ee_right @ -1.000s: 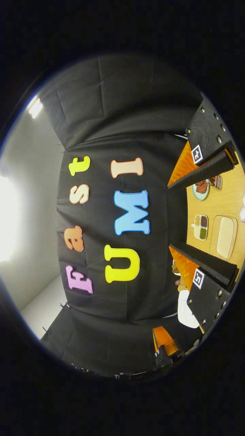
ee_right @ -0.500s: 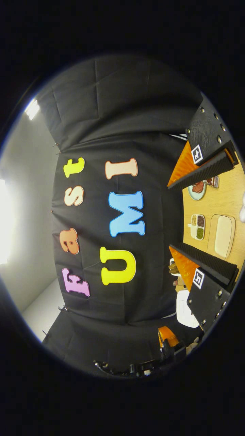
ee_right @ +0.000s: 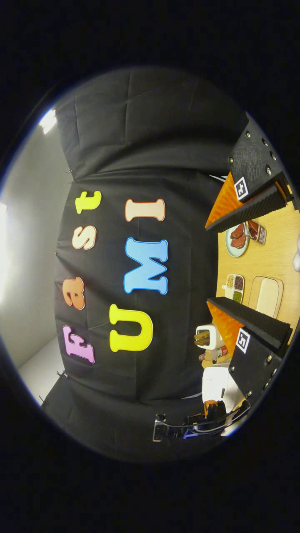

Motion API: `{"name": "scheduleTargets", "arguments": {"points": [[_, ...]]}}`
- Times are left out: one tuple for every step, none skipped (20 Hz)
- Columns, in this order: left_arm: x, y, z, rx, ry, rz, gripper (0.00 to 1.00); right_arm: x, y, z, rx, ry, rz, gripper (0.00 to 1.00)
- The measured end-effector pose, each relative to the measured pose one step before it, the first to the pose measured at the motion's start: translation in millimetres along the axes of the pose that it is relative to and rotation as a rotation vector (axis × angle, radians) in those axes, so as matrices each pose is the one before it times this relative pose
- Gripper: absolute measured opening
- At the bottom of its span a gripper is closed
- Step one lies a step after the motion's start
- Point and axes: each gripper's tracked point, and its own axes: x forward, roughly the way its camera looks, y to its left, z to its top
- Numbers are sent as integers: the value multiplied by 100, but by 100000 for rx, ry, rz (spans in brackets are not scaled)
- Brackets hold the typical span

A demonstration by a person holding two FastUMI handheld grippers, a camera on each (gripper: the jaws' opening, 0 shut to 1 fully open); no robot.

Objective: Close the left gripper, press the button to open the rice cooker; take a wooden spoon from the chopstick holder with the right hand, scoop a spoonful of rice and pour it into the rice cooker, then put the wooden spoon back into the chopstick holder.

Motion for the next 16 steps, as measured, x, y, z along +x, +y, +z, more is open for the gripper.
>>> {"name": "scheduleTargets", "arguments": {"points": [[898,287,-1111,-28,3717,1523,8,86,-88,-136,-138,642,-236,95],[852,295,-534,280,1598,1003,9,-4,-131,-8,-448,222,-476,95],[505,197,-672,-370,1590,875,9,11,-138,-56,-362,203,-306,95],[352,-27,-742,-1225,3003,-634,9,-7,-63,-43,-116,58,-66,95],[199,44,-961,-1171,1613,41,8,11,17,-173,-237,226,-73,95],[422,287,-1077,261,3714,663,10,74,-51,-79,-349,388,56,95],[-127,252,-115,1588,-308,736,9,-25,48,-168,-60,127,206,95],[622,-158,641,1801,-2693,-330,10,27,84,-61,121,472,354,95],[-118,-117,-540,761,2328,640,8,73,75,-353,475,631,546,95],[-137,-95,282,121,-1650,100,9,93,167,-149,1012,868,756,95],[244,95,-363,33,1433,25,9,62,39,-321,982,803,383,95],[-64,21,-544,501,3039,-389,9,60,80,-124,607,618,129,95],[-258,24,372,819,-597,-183,8,3,170,-86,312,117,350,95],[118,82,-244,-53,2215,218,9,-9,86,70,594,-387,572,95],[-173,-45,45,-396,798,166,9,-131,297,340,1321,-1195,973,95],[134,-114,93,-211,1274,154,9,71,59,271,568,-926,414,95]]}}
